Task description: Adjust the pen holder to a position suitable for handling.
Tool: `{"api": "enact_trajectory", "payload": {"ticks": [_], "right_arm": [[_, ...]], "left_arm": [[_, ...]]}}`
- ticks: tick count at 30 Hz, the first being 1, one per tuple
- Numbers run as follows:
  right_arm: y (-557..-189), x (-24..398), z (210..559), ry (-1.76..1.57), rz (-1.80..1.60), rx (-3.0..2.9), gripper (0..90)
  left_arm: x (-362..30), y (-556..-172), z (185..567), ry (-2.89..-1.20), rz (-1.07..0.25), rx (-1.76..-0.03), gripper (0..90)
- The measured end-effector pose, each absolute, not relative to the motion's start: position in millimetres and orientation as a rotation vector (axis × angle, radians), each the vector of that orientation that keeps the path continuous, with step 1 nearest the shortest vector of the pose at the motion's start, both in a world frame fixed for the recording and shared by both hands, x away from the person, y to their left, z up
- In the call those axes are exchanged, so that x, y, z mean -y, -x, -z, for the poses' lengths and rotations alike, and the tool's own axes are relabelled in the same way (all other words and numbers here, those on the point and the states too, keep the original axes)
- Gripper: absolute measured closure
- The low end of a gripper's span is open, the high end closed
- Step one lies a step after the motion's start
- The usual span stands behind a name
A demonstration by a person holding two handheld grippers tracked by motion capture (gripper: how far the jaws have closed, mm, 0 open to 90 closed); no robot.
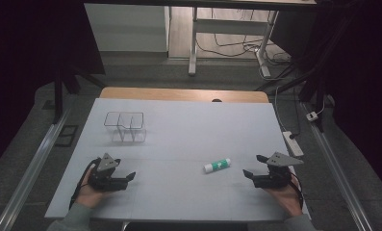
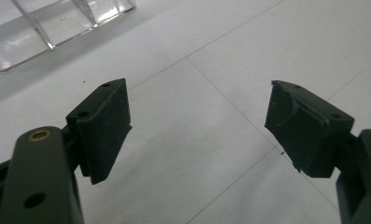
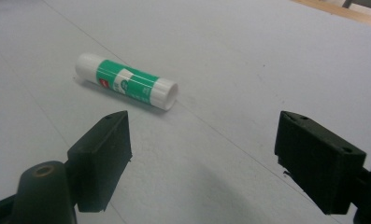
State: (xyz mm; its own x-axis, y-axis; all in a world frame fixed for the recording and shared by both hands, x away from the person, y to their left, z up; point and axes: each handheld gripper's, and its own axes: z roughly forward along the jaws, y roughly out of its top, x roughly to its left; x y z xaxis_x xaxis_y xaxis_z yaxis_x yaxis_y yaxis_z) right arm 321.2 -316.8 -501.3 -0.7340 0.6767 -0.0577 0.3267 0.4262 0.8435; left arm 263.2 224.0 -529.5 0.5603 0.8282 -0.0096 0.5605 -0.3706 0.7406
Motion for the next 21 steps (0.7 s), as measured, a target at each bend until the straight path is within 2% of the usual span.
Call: {"api": "enact_trajectory", "payload": {"ticks": [21], "right_arm": [[-326.6, 313.1, 505.6, -0.856, -1.226, -2.330, 20.7]], "left_arm": [[-229.4, -260.9, 530.2, -2.069, -0.492, -1.142, 22.5]]}}
